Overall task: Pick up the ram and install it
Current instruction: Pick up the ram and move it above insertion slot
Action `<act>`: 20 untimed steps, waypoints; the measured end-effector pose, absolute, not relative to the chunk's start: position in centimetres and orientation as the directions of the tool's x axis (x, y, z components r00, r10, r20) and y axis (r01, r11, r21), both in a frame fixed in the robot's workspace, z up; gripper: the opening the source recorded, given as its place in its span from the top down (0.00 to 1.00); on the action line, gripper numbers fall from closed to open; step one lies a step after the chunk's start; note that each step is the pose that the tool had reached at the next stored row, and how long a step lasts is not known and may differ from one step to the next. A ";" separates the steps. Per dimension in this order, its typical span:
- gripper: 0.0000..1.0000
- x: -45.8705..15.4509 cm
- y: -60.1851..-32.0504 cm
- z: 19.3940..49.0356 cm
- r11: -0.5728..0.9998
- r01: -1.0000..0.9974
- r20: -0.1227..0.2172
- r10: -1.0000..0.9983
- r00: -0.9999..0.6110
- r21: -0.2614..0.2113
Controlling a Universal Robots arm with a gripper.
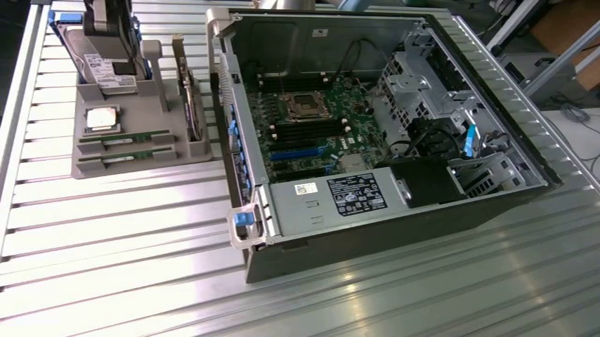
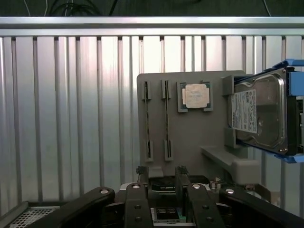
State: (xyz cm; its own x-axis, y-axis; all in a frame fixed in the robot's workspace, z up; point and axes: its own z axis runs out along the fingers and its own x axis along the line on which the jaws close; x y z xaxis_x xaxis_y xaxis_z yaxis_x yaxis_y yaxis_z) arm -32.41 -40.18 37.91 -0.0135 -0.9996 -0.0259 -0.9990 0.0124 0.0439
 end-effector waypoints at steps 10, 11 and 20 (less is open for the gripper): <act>0.64 -32.6 -40.4 37.0 0.003 -0.999 -0.026 -1.000 -0.004 0.044; 0.64 -32.6 -40.5 36.9 0.002 -0.999 -0.026 -1.000 -0.003 0.044; 0.64 -32.7 -40.5 36.5 -0.006 -0.999 -0.026 -1.000 0.005 0.044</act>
State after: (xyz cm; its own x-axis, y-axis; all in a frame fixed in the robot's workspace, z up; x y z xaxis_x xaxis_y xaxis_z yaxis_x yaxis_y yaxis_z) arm -32.71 -40.52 36.54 0.0048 -0.9996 -0.0262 -0.9990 -0.0059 0.0440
